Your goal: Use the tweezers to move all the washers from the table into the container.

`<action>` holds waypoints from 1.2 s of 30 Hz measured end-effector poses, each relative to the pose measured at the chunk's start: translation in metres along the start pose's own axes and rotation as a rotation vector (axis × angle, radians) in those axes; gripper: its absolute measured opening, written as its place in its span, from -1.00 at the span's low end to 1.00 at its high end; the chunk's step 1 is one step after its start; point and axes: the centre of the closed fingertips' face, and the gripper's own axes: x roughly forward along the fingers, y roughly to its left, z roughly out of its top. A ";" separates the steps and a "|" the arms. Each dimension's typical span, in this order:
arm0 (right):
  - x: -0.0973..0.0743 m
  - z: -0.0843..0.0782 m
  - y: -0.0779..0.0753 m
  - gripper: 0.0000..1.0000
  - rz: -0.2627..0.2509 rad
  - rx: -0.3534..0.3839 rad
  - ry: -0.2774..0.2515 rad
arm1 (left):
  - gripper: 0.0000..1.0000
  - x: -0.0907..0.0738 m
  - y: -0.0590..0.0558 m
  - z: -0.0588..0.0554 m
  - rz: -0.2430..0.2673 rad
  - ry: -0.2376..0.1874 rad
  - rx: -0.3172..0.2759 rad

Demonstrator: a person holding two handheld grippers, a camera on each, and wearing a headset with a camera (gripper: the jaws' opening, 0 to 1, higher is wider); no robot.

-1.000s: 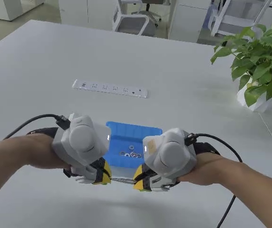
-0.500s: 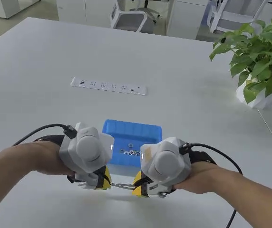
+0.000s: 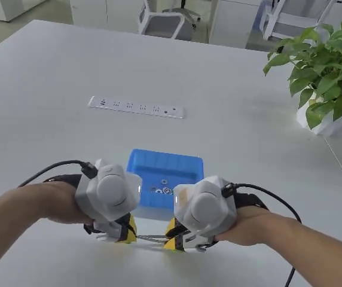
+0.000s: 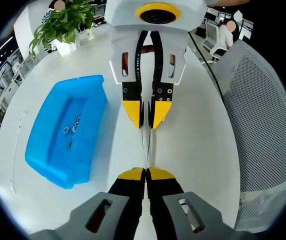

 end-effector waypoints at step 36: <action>-0.007 -0.019 0.003 -0.76 -0.002 0.012 0.029 | -0.80 0.002 0.000 -0.008 0.009 0.014 -0.023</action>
